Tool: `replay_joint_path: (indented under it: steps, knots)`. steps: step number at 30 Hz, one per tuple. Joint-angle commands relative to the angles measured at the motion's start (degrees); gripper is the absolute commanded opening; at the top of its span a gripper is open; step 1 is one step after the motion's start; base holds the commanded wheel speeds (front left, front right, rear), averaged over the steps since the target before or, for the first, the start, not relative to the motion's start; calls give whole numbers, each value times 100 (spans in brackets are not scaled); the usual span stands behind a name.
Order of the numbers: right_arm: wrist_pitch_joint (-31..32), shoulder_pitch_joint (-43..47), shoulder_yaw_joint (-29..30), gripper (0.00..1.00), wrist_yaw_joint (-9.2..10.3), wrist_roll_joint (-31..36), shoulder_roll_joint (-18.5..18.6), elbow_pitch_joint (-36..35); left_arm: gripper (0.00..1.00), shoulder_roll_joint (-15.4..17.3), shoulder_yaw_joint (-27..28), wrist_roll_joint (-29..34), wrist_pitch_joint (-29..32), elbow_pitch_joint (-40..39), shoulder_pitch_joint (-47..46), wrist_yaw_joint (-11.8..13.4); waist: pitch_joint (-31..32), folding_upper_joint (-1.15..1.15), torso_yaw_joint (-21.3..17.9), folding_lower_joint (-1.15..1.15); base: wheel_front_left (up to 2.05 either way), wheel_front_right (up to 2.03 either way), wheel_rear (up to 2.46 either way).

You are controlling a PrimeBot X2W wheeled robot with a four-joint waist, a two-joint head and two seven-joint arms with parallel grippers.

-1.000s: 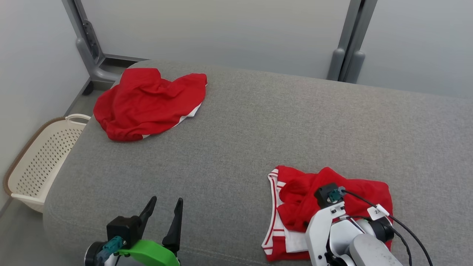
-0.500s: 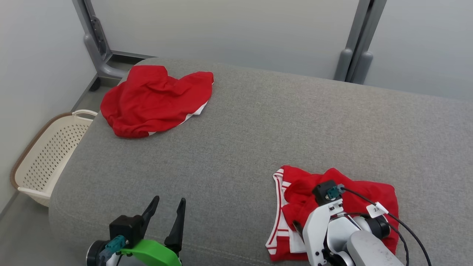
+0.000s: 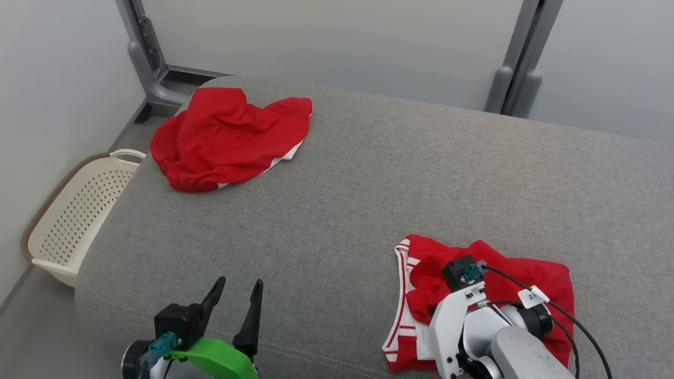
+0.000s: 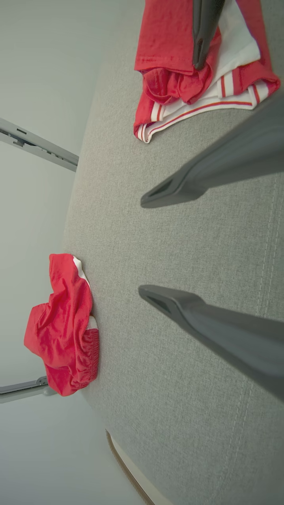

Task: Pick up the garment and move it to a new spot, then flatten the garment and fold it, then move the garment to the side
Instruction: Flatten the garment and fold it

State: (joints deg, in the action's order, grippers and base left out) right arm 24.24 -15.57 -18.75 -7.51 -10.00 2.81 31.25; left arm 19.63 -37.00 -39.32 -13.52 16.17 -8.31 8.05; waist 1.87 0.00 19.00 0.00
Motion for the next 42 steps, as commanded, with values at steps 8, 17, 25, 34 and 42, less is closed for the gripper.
replay_joint_path:
  steps: [8, 17, 25, 34, 42]
  knots:
    - [-64, 22, -367, 0, 4, -470, 18, -336, 100, 20, 49, -44, -55, 13, -44, 19, 78, 0, -199, 0, 0, 0, 0]
    - [359, 354, -960, 0, 4, -836, 17, -1144, 100, 37, 59, -72, -62, 8, -26, 49, 136, 0, -348, 0, 0, 0, 0]
    - [940, 785, -1012, 0, 4, -538, 20, -1731, 100, 42, 68, -99, -80, 3, -3, 55, 152, 0, -405, 0, 0, 0, 0]
    - [1231, 1073, -805, 0, 4, -281, 18, -1829, 100, 52, 51, -98, -94, -1, -9, 35, 162, 0, -413, 0, 0, 0, 0]
    - [1076, 1089, -786, 100, 4, -392, 18, -1735, 100, 69, 18, -96, -101, -6, 7, 37, 174, 0, -390, 0, 0, 0, 0]
